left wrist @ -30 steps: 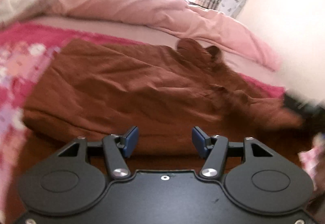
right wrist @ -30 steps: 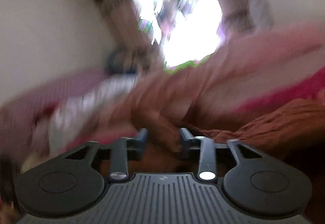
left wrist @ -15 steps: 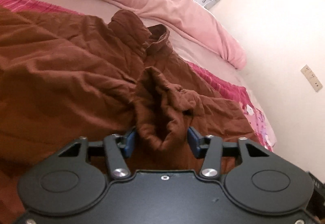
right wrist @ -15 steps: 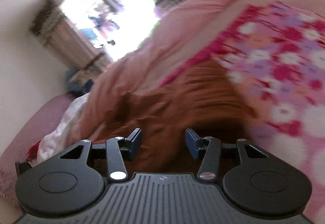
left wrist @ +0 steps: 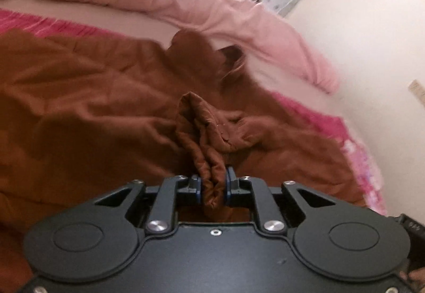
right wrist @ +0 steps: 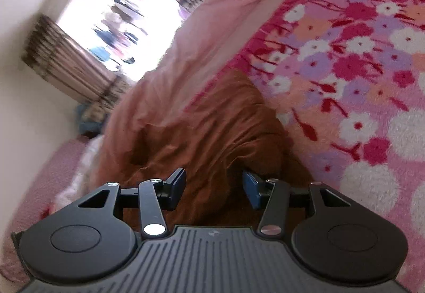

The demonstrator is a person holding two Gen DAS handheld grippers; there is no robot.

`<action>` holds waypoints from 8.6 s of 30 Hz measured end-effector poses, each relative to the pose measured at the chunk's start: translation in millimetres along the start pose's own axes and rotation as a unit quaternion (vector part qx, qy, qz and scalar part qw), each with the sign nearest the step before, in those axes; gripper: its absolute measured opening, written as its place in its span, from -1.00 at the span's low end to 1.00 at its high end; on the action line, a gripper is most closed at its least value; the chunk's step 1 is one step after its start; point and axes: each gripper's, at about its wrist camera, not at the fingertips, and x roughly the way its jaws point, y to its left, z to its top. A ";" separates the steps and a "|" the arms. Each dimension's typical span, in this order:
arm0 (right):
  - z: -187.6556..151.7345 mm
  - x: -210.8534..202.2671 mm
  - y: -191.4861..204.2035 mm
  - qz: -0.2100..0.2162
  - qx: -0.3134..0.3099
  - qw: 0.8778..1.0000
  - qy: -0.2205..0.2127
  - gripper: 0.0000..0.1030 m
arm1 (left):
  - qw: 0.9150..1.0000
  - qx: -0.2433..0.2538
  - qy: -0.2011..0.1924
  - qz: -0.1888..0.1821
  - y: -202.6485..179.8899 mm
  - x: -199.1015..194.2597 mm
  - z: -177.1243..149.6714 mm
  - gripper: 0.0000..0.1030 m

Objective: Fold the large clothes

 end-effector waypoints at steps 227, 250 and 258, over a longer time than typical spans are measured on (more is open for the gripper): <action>55.6 20.5 35.5 -0.099 -0.173 0.980 0.010 0.42 | 0.992 -0.062 -0.072 0.083 160.7 -122.7 19.5 -0.11; 65.4 70.9 21.7 -0.106 -0.165 0.980 0.022 -0.88 | 0.989 -0.047 -0.052 0.133 184.5 -64.6 37.2 -0.77; 64.1 59.3 16.2 -0.093 -0.156 0.983 0.004 -0.35 | 0.986 -0.061 -0.065 0.142 175.1 -95.7 51.4 -0.31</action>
